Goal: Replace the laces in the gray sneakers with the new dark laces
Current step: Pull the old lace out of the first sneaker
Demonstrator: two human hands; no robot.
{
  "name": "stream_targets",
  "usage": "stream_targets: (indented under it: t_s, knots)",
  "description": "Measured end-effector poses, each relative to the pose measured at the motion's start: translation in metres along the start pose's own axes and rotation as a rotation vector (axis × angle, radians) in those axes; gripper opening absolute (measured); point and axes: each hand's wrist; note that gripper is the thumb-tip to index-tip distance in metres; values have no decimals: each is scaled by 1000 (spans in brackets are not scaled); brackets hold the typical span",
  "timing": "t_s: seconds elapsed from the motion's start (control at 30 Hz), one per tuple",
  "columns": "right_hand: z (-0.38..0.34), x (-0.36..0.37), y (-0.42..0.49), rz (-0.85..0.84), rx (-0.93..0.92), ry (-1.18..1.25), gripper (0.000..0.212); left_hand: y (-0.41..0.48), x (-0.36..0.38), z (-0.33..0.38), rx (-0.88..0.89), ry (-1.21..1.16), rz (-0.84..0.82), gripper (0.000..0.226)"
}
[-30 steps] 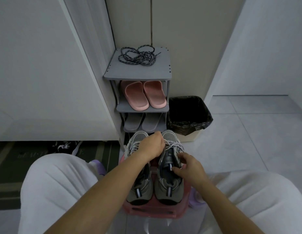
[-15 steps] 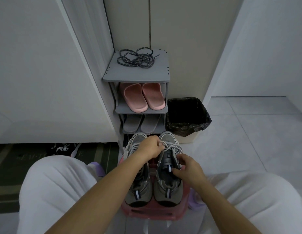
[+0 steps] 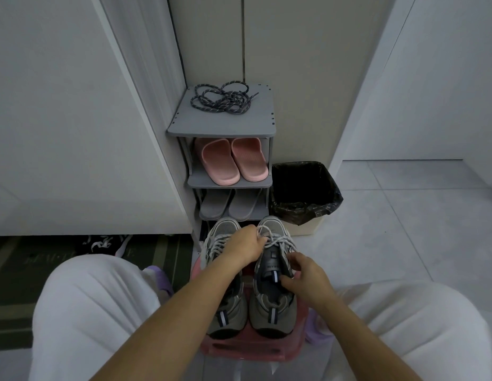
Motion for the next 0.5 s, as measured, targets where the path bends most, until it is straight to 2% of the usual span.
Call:
stream_targets:
  t_s: [0.17, 0.37, 0.5]
  knots:
    - [1, -1, -2, 3, -14, 15, 47, 3, -4, -4, -28, 37, -18, 21]
    - [2, 1, -1, 12, -21, 28, 47, 4, -17, -10, -72, -24, 206, 29]
    - [2, 1, 0, 10, -13, 21, 50, -1, -10, -18, -60, -20, 114, 24]
Point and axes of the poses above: each hand's wrist, its own y-axis towards the middle knuckle, its own x-axis out of the palm, z = x × y, and after that the axes turned 8 degrees about y, right-handed
